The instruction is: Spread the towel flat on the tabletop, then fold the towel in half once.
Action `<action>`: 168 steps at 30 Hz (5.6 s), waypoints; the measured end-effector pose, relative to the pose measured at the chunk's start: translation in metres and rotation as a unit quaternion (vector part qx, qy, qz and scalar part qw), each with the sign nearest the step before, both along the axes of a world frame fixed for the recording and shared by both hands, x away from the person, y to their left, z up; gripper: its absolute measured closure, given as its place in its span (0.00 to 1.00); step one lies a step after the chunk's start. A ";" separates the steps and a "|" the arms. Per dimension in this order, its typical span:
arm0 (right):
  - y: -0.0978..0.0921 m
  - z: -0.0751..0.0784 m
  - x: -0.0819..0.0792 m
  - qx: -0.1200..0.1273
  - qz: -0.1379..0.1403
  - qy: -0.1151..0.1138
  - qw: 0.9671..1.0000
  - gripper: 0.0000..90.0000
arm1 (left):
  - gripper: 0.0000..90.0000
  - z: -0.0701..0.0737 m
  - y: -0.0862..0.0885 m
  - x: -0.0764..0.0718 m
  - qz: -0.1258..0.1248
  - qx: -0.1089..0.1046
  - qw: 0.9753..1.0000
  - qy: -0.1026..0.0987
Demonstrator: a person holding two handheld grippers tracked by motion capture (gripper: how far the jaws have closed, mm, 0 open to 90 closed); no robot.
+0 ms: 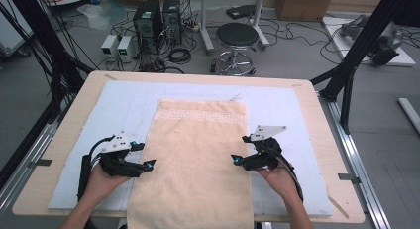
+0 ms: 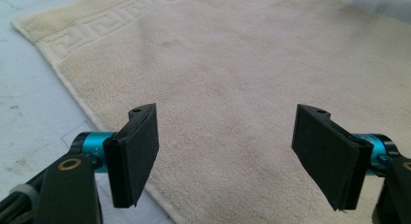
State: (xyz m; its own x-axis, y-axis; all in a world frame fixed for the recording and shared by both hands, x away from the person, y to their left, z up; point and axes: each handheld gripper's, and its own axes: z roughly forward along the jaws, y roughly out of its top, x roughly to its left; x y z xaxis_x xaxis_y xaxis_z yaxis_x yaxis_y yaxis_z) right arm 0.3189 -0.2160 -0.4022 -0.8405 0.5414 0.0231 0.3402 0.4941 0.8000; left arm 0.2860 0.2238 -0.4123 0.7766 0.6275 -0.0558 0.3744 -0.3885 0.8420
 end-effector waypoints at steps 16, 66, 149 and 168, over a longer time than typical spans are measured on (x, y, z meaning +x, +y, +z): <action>0.008 -0.002 -0.003 -0.019 0.014 -0.010 1.000 0.23 | 0.29 0.000 0.003 0.004 0.002 0.001 1.000 0.003; -0.003 -0.034 0.111 -0.045 -0.090 0.082 0.992 0.91 | 0.89 -0.027 -0.018 0.128 0.117 0.045 0.990 0.069; 0.000 0.014 0.002 -0.002 0.054 0.032 0.998 0.91 | 0.95 0.014 0.004 0.015 -0.006 -0.011 1.000 0.001; -0.009 0.053 -0.115 0.012 0.136 -0.025 0.990 0.76 | 0.77 0.040 0.039 -0.098 -0.071 -0.024 0.996 -0.046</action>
